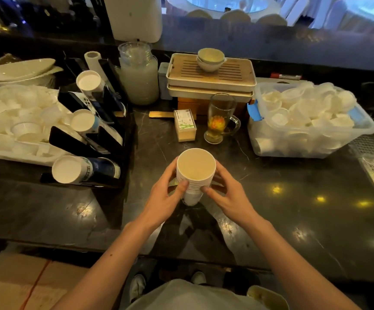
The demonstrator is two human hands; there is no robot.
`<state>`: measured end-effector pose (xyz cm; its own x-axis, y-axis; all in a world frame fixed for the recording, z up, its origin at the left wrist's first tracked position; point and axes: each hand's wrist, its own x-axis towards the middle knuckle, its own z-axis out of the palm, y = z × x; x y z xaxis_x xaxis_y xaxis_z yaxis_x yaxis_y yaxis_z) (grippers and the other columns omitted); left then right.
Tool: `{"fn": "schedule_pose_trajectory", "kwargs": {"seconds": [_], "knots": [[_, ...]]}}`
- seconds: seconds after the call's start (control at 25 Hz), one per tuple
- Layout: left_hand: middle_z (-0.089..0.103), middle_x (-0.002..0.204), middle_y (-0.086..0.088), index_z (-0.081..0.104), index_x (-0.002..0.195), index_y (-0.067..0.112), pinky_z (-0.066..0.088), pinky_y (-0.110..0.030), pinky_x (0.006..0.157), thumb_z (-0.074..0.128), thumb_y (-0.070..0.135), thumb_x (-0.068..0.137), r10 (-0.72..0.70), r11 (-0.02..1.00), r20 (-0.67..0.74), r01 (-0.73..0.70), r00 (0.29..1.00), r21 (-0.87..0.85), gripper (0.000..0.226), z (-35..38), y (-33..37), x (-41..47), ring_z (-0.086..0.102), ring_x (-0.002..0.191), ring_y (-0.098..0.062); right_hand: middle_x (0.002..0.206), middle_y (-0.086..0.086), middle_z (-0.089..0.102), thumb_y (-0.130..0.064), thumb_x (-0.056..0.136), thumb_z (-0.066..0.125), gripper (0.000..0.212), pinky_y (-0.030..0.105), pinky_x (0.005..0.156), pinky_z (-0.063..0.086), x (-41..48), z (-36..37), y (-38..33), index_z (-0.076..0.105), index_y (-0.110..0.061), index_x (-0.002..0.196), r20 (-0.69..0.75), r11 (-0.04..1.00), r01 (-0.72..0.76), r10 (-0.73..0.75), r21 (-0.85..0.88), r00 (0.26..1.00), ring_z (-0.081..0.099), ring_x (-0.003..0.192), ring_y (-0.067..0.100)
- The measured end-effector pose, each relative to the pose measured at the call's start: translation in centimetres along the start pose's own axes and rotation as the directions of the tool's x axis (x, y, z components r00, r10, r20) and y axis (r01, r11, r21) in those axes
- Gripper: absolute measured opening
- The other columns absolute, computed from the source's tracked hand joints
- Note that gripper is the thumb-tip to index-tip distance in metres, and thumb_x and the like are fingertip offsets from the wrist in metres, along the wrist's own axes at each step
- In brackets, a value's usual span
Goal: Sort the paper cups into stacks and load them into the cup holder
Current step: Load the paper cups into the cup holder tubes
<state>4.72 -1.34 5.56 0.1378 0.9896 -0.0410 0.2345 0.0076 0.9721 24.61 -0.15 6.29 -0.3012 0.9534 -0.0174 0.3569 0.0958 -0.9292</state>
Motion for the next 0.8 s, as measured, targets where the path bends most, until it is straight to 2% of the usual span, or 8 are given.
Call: {"fn": "schedule_pose_trajectory", "kwargs": {"seconds": [0.04,0.2,0.36,0.44,0.52,0.64,0.72,0.8], "knots": [[0.041,0.137,0.036,0.029,0.144,0.048,0.039,-0.005,0.092,0.055,0.047,0.092,-0.003,1.000,-0.015,0.003,1.000,0.003,0.058,0.0,0.3,0.0,0.038,0.124,0.021,0.145,-0.012,0.049,-0.034,0.088,0.068,0.074,0.043,0.109,0.043,0.1,-0.2,-0.1,0.029,-0.034,0.151,-0.006,1.000,0.012,-0.012,-0.003,1.000,0.047,0.131,0.004],[0.047,0.141,0.025,0.023,0.152,0.040,0.045,-0.030,0.103,0.057,0.053,0.090,0.038,0.999,-0.077,-0.038,0.996,0.007,0.072,-1.2,1.8,-0.2,0.045,0.129,0.005,0.140,-0.009,0.054,-0.032,0.091,0.067,0.068,0.043,0.106,0.045,1.3,-0.6,-1.3,0.033,-0.032,0.150,-0.045,0.993,0.118,-0.118,0.006,0.992,0.051,0.128,0.005],[0.041,0.142,0.026,0.011,0.154,0.038,0.046,-0.017,0.096,0.066,0.038,0.087,0.136,0.986,-0.160,-0.117,0.978,0.123,0.087,-4.2,4.5,-1.7,0.050,0.122,0.004,0.131,-0.009,0.058,-0.034,0.094,0.059,0.064,0.029,0.098,0.050,3.5,0.3,-5.0,0.031,-0.027,0.151,-0.003,0.975,0.207,-0.207,0.085,0.978,0.056,0.120,0.002],[0.041,0.142,0.019,0.011,0.154,0.039,0.049,-0.022,0.095,0.070,0.037,0.086,0.196,0.968,-0.188,-0.159,0.962,0.195,0.091,-6.6,5.5,-2.5,0.054,0.118,-0.004,0.123,-0.010,0.061,-0.037,0.095,0.054,0.062,0.023,0.093,0.050,4.9,1.2,-7.0,0.031,-0.027,0.151,0.023,0.967,0.230,-0.234,0.110,0.972,0.058,0.115,0.000],[0.039,0.142,0.011,0.011,0.154,0.040,0.052,-0.032,0.093,0.071,0.041,0.083,0.235,0.948,-0.215,-0.176,0.948,0.264,0.092,-9.1,6.4,-3.2,0.057,0.110,-0.013,0.122,-0.007,0.062,-0.039,0.096,0.050,0.057,0.026,0.092,0.051,6.1,2.7,-8.8,0.032,-0.029,0.150,0.050,0.956,0.260,-0.269,0.138,0.962,0.059,0.115,0.003],[0.026,0.149,0.010,0.015,0.154,0.031,0.052,-0.022,0.088,0.065,0.045,0.083,0.304,0.904,-0.249,-0.196,0.920,0.380,0.088,-12.4,7.6,-3.7,0.055,0.101,-0.009,0.122,-0.011,0.062,-0.039,0.096,0.047,0.052,0.028,0.088,0.054,7.8,5.2,-11.5,0.034,-0.035,0.146,0.061,0.940,0.284,-0.300,0.189,0.952,0.061,0.113,0.004],[0.020,0.155,0.014,0.015,0.154,0.030,0.050,-0.022,0.092,0.061,0.047,0.086,0.340,0.882,-0.253,-0.213,0.906,0.421,0.084,-14.9,8.1,-3.5,0.054,0.109,-0.009,0.127,-0.006,0.061,-0.039,0.096,0.046,0.051,0.033,0.085,0.057,9.2,6.6,-13.2,0.034,-0.034,0.146,0.061,0.928,0.307,-0.326,0.212,0.943,0.061,0.114,0.008],[0.029,0.152,0.013,0.019,0.153,0.031,0.053,-0.031,0.093,0.060,0.046,0.089,0.332,0.892,-0.254,-0.215,0.908,0.398,0.078,-17.6,8.6,-2.8,0.056,0.113,-0.015,0.136,-0.003,0.055,-0.035,0.097,0.046,0.054,0.033,0.080,0.059,10.5,7.7,-14.8,0.034,-0.029,0.149,0.075,0.920,0.308,-0.334,0.242,0.939,0.060,0.118,0.009]]}}
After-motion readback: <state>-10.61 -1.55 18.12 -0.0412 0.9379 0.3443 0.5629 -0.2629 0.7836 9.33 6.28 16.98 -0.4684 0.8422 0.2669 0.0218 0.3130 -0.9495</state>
